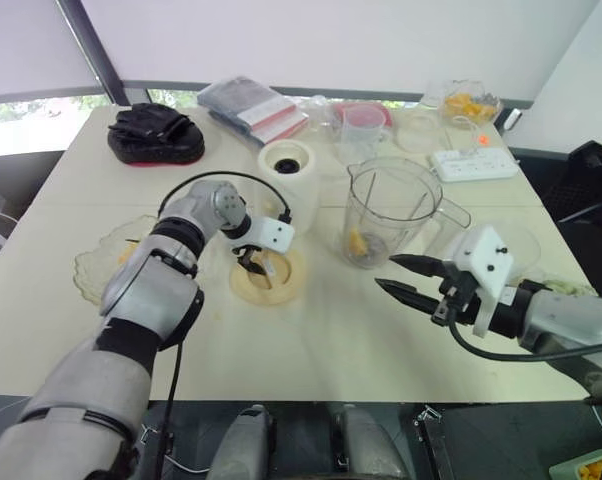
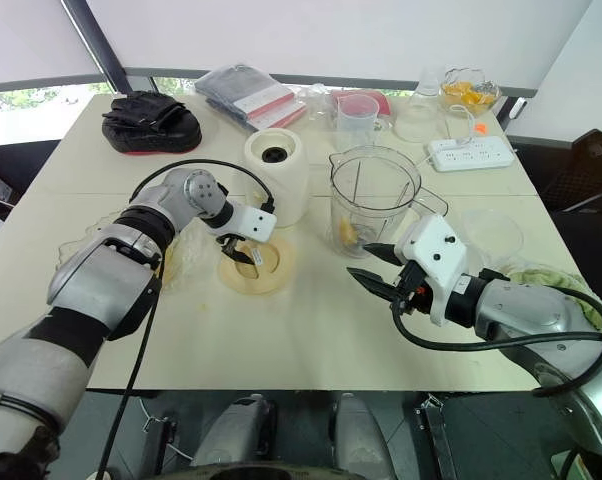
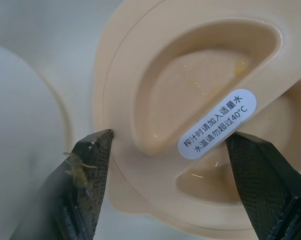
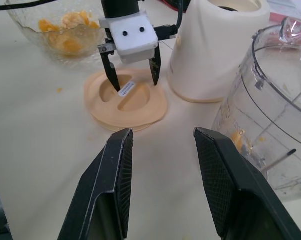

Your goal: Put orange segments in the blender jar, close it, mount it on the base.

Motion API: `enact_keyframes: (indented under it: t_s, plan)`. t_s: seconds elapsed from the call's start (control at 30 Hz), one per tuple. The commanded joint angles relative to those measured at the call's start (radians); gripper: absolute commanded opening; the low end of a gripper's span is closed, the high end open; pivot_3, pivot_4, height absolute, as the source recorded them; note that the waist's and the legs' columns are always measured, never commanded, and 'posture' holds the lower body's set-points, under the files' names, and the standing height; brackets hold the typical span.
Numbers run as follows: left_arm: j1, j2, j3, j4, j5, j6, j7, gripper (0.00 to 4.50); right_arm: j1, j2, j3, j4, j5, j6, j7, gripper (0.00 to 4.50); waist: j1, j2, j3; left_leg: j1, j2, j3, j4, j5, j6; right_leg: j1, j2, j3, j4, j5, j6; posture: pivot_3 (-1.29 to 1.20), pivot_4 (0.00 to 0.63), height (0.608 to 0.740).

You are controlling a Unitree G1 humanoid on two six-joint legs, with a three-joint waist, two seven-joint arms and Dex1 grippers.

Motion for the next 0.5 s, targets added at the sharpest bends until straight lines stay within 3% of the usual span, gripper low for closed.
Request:
enact_keyframes:
  t_s: [0.03, 0.5]
  plan:
    - [-0.009, -0.002, 0.006, 0.001, -0.004, -0.023, -0.032, 3.65, 0.004, 0.004, -0.044, -0.040, 0.006, -0.007, -0.006, 2.01, 0.000, 0.000, 0.000, 0.000, 0.000, 0.000, 0.000, 0.000, 0.000, 0.000, 0.000, 0.000, 0.000, 0.000, 0.000, 0.00, 0.150, 0.740]
    - [-0.016, 0.008, 0.051, -0.009, -0.040, -0.070, -0.095, 3.65, -0.021, -0.007, -0.039, -0.008, -0.016, -0.017, 0.022, 2.01, 0.000, 0.000, 0.000, 0.000, 0.000, 0.000, 0.000, 0.000, 0.000, 0.000, 0.000, 0.000, 0.000, 0.000, 0.000, 0.00, 0.150, 0.740]
